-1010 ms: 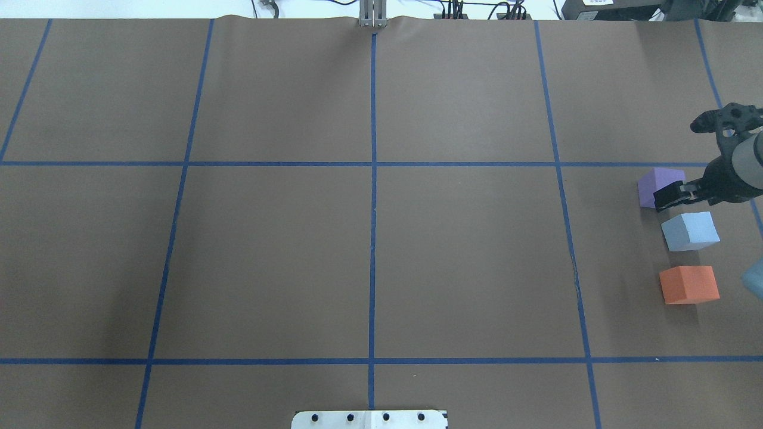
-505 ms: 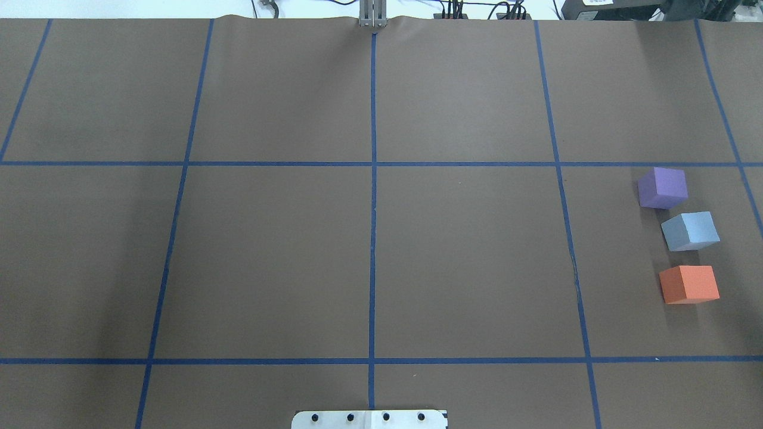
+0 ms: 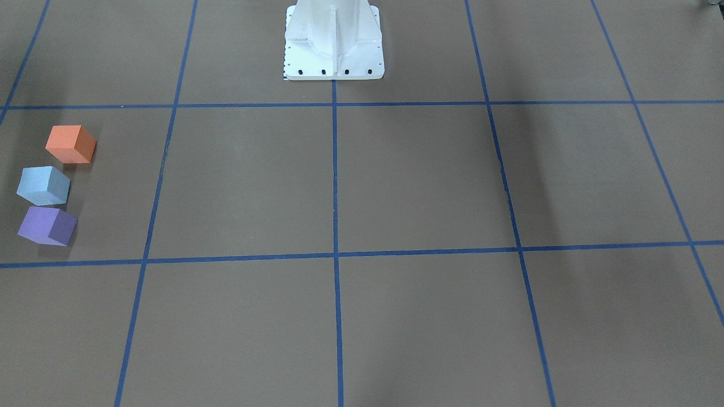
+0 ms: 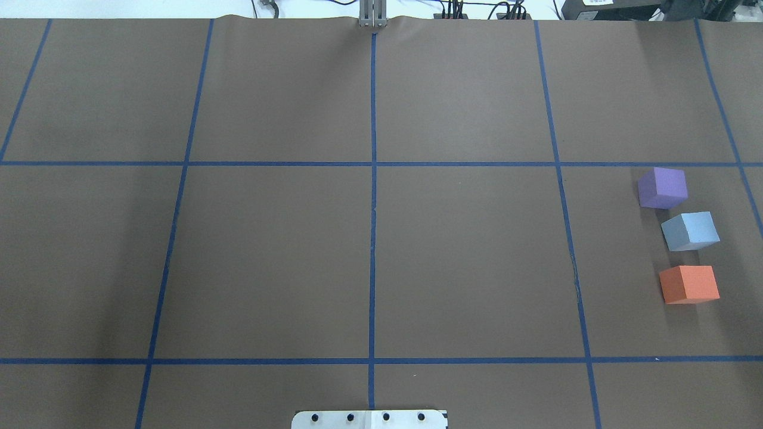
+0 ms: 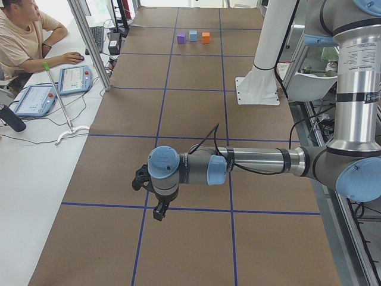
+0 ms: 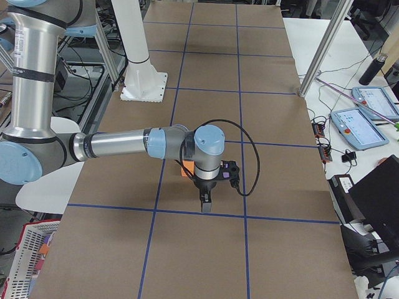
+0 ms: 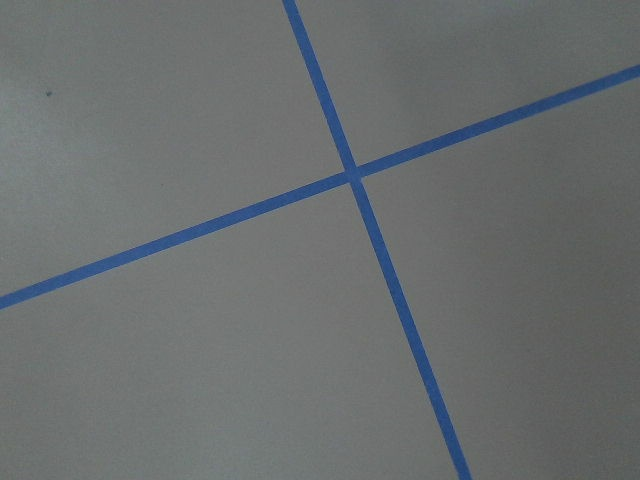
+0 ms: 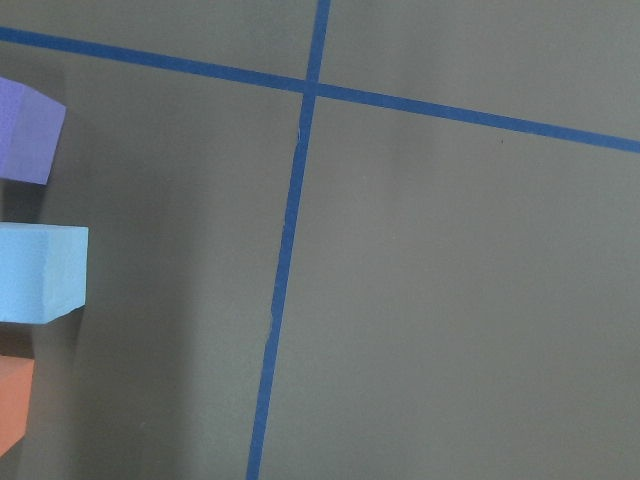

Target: Place blue block between orange and purple blocks

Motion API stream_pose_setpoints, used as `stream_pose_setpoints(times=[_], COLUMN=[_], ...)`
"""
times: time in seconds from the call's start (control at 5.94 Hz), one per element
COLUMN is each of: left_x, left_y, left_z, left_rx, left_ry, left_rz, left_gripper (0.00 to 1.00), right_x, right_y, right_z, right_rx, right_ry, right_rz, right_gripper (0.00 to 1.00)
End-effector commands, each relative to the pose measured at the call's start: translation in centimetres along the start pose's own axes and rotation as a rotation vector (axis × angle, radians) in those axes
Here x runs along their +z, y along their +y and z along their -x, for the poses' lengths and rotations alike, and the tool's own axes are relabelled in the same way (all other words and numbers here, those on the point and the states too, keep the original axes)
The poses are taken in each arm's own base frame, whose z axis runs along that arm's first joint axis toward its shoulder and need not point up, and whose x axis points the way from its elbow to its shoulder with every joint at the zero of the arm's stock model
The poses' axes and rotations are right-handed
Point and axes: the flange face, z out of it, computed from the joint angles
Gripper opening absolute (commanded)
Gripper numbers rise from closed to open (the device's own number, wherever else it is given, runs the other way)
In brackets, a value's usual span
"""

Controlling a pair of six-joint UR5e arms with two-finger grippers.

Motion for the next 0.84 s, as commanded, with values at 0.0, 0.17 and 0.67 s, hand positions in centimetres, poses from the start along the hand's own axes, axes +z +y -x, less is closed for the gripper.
stream_pose_setpoints(times=[0.0,0.17,0.67], left_x=[0.10,0.10,0.54], left_y=[0.16,0.16,0.95], left_z=[0.00,0.00,0.12], left_rx=[0.000,0.000,-0.010], left_ry=[0.003,0.003,0.009], left_rz=[0.001,0.001,0.009], left_gripper=[1.00,1.00,1.00], right_x=[0.60,0.56,0.55], right_y=[0.23,0.12,0.08], right_z=[-0.38,-0.43,-0.18], right_rx=[0.013,0.008,0.010], right_ry=[-0.010,-0.003,-0.020], right_rz=[0.014,0.011,0.009], right_gripper=[1.00,1.00,1.00])
